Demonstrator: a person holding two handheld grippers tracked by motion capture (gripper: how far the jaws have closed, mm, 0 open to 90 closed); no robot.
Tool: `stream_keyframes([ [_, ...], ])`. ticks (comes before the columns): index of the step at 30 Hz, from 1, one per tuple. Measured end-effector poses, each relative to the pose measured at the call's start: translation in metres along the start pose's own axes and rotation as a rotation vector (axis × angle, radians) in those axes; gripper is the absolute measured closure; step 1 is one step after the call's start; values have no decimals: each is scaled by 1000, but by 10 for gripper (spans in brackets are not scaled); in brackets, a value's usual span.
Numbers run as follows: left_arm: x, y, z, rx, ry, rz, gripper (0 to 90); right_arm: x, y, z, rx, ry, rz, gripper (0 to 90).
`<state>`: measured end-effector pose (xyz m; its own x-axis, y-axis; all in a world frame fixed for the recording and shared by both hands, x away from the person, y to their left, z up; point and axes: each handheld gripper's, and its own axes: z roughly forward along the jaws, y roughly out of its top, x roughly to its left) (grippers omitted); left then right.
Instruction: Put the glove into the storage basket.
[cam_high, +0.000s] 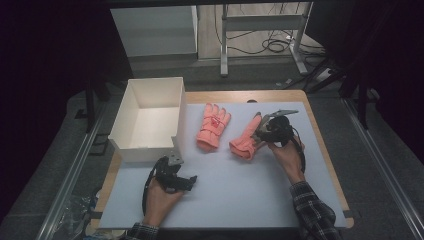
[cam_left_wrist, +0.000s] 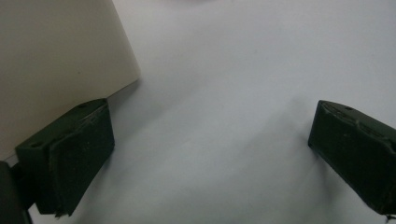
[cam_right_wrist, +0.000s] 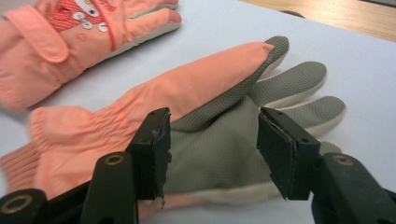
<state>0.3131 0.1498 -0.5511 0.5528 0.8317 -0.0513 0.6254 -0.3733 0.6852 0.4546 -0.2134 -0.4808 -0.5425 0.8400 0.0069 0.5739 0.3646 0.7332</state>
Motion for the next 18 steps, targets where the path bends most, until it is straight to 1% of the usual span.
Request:
stream_keyframes([
  [1,0,0,0,0,0,0,2,0,1,4,10,-8,-1,441],
  [2,0,0,0,0,0,0,2,0,1,4,10,-8,-1,441],
  [3,0,0,0,0,0,0,2,-1,1,8,24,-18,-4,441],
  [4,0,0,0,0,0,0,2,-3,0,17,55,-39,-11,438],
  [5,0,0,0,0,0,0,2,-3,0,17,55,-39,-11,438],
  [6,0,0,0,0,0,0,2,-5,-1,20,67,-30,-4,439],
  [7,0,0,0,0,0,0,2,-6,-3,23,65,-18,12,445],
  [8,0,0,0,0,0,0,2,-6,-3,24,64,-20,15,459],
  [9,0,0,0,0,0,0,2,-6,-4,25,72,-23,10,480],
  [10,0,0,0,1,0,0,2,-3,-6,28,82,-43,0,525],
  [12,0,0,0,0,0,0,2,0,-8,30,83,-69,-15,600],
  [13,0,0,0,1,0,0,2,0,-8,30,83,-69,-15,600],
  [14,0,0,0,1,0,1,2,3,-9,30,83,-88,-24,704],
  [15,0,0,0,1,0,1,2,3,-9,30,83,-88,-24,704],
  [16,0,0,0,1,0,0,2,4,-9,30,86,-73,-6,800],
  [17,0,0,0,1,0,1,2,4,-9,30,86,-73,-6,800],
  [18,0,0,0,1,0,1,2,5,-9,30,89,-75,-5,819],
])
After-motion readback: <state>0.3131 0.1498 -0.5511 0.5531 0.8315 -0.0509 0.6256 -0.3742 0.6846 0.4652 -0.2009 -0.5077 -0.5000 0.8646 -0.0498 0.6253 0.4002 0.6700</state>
